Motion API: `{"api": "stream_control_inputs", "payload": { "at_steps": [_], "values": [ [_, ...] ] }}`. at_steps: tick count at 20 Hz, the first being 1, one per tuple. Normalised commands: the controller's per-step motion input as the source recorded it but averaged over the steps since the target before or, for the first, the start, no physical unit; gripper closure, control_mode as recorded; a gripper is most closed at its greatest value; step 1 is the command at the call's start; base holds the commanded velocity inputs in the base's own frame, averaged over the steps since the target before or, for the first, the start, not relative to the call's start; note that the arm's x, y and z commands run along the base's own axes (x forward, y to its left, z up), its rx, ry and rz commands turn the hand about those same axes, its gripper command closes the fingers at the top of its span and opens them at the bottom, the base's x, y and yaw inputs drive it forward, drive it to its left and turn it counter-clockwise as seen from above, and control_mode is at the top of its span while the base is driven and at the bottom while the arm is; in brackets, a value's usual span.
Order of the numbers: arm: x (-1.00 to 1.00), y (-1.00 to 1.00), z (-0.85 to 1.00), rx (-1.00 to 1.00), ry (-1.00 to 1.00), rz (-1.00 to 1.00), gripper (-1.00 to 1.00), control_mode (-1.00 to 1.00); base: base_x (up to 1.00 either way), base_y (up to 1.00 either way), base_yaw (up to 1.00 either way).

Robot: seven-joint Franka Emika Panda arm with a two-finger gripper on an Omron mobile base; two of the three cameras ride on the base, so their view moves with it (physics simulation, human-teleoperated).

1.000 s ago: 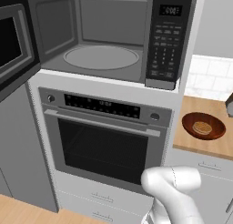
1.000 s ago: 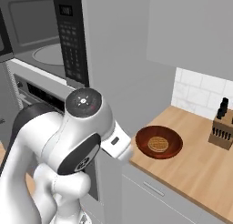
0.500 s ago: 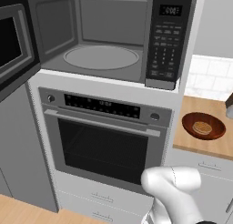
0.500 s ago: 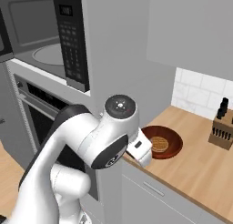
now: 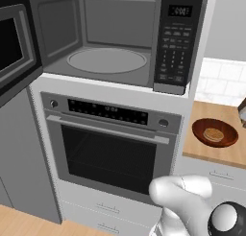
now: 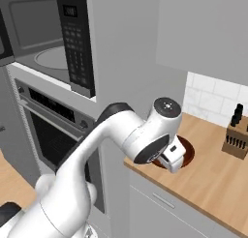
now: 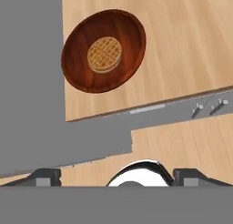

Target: Open the microwave, place the bowl with waffle inside the microwave, then close the microwave door and turn it on.

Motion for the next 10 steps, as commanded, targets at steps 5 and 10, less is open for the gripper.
{"api": "stream_control_inputs", "payload": {
  "at_steps": [5,10],
  "values": [
    [0.43,-0.4,-0.34,0.1,0.08,-0.06,-1.0,-1.0,0.0,0.0,0.0],
    [0.36,-0.31,-0.53,0.08,0.14,-0.01,-1.0,-1.0,0.0,0.0,0.0]
  ]
}}
